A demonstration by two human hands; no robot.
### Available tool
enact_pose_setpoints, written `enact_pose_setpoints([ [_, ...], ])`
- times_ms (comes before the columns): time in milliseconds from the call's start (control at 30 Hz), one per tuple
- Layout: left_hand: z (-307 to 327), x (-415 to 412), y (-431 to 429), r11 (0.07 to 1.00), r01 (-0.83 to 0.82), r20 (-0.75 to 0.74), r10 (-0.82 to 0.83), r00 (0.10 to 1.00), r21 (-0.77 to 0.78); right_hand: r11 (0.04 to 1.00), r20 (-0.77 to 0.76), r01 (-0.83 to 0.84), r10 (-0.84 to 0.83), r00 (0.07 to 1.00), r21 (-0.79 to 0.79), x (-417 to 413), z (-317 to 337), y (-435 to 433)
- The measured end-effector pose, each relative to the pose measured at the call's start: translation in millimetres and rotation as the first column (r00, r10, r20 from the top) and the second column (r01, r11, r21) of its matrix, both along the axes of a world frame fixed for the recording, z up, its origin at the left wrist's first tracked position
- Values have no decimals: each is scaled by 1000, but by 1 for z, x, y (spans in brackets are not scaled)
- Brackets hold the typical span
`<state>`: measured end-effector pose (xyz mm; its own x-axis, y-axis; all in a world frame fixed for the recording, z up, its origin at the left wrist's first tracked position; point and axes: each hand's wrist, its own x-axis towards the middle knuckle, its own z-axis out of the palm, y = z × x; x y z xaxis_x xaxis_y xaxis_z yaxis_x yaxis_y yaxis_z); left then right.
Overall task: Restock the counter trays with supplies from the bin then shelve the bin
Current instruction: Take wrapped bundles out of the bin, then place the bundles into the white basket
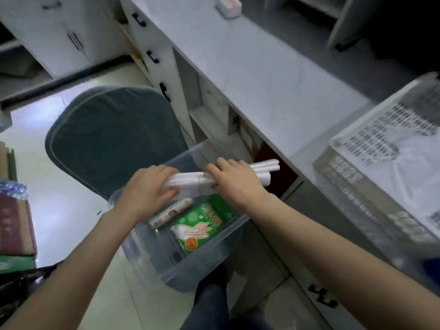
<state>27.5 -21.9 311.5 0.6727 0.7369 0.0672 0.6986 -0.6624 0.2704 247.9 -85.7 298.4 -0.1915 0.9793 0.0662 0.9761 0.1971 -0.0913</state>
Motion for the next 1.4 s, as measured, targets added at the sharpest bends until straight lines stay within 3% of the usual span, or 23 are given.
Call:
enact_pose_setpoints([
  [200,100,60,-21,952,103,87,-133,987,288,977,50,96,-107,993,192,54,117,-56],
  [400,147,169,-50,890,235,197,-330,923,390,898,56,361,-386,921,251,129,169,-137],
  [533,149,250,-71,841,366,311,-500,809,399,796,50,564,-587,808,220,182,174,-189],
  [667,131,319,-83,845,418,391,-527,755,332,613,72,767,-788,612,192,232,170,-231],
  [833,97,401,-106,814,580,238,-560,794,-22,362,69,921,-932,356,143,277,160,-257],
  [1000,63,464,-151,735,656,18,-663,748,-171,168,59,978,-985,161,123,302,149,-266],
  [1133,45,486,-170,745,654,-141,-667,731,-134,94,21,989,-995,93,118,315,142,-270],
  [1400,39,499,-148,740,665,-125,-672,730,-95,34,-22,995,-999,36,92,320,140,-255],
])
